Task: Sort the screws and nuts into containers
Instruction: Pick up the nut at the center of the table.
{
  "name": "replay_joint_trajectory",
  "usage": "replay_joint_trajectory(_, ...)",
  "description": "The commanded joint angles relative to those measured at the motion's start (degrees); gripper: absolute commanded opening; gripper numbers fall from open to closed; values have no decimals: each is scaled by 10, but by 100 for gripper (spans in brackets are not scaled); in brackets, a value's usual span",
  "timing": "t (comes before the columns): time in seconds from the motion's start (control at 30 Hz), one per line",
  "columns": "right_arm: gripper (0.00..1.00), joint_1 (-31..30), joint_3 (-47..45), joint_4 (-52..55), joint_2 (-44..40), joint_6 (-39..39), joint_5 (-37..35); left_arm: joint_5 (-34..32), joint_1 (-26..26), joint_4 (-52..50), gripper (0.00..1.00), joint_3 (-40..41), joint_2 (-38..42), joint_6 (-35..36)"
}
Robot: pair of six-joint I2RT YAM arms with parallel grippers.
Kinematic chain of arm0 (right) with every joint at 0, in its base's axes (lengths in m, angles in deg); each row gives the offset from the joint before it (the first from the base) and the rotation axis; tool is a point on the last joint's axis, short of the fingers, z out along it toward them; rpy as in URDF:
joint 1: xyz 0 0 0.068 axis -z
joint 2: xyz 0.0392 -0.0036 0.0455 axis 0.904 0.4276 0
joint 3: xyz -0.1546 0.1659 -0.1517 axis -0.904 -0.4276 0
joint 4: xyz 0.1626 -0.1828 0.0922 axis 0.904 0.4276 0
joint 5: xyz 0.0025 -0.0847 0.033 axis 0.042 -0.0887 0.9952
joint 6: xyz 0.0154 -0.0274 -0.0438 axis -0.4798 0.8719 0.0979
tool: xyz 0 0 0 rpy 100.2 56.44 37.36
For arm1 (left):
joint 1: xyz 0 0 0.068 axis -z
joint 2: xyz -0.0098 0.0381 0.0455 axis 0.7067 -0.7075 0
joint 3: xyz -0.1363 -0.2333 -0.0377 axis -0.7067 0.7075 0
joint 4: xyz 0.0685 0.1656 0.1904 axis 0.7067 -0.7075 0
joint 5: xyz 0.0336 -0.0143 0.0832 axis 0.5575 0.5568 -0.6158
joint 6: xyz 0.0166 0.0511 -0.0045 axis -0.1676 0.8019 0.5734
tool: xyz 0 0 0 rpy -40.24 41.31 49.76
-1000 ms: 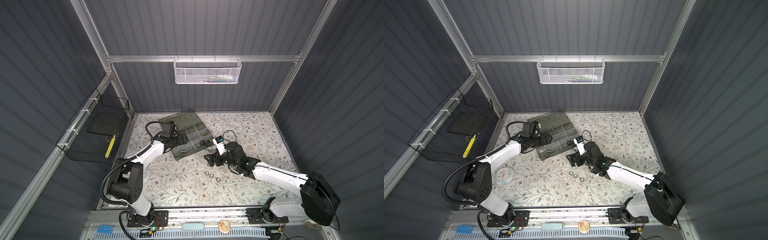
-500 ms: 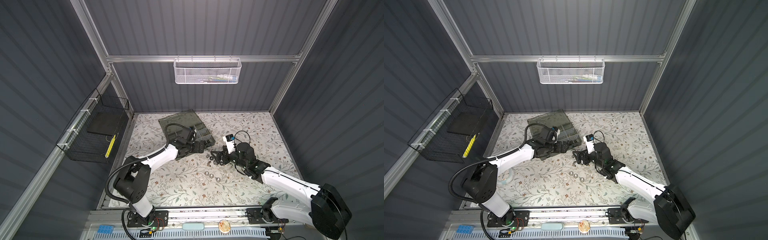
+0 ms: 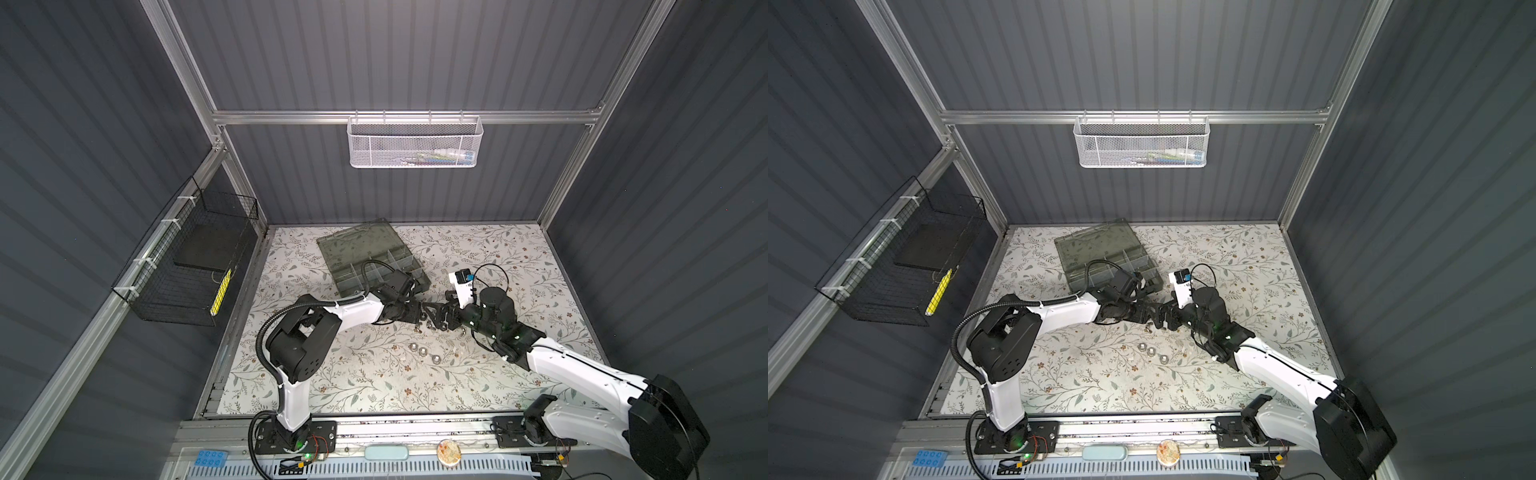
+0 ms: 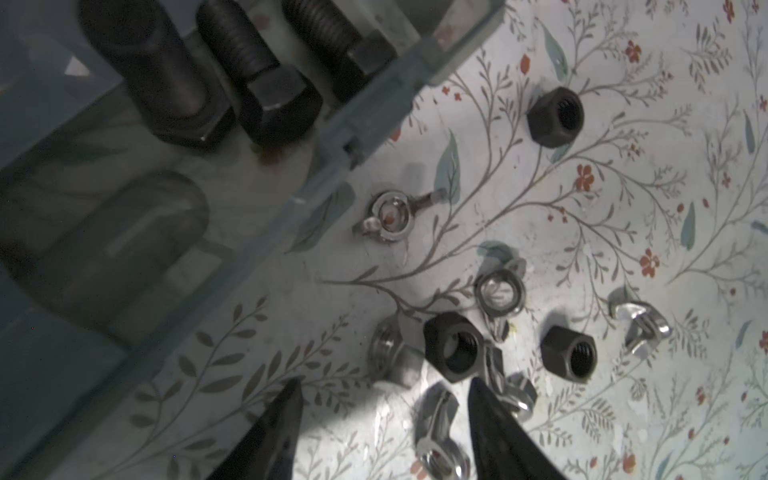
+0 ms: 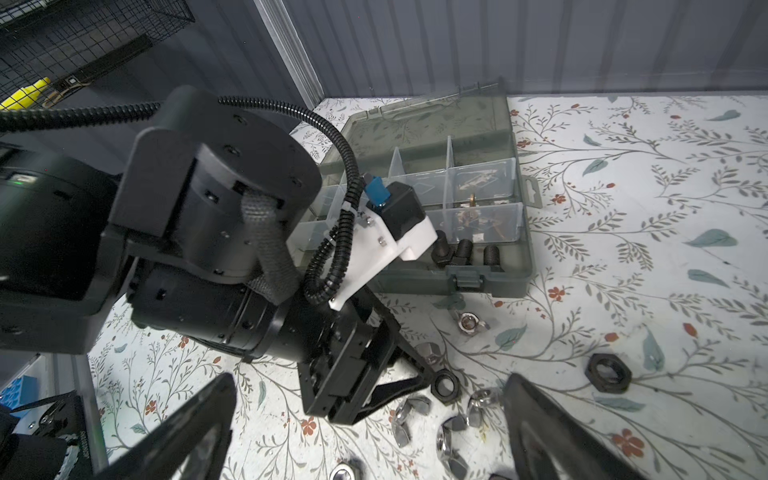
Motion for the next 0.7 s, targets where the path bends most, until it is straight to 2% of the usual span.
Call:
replay_joint_trajectory(0.0,99,3,-6,-13,-6,-6,7,-10,-1,11,59,-23,-18,5)
replay_joint_trajectory(0.3,99,7,-6,-13,-4,-9,5,-16,0,14,43,-24,-38,9)
replay_joint_trajectory(0.47,99,7,-4,-14,1,-11,8,-18,1,11,30,-18,-35,10)
replay_joint_trajectory(0.67,99,8,-2,-14,5,-12,5,-18,2,14,20,-8,-32,8)
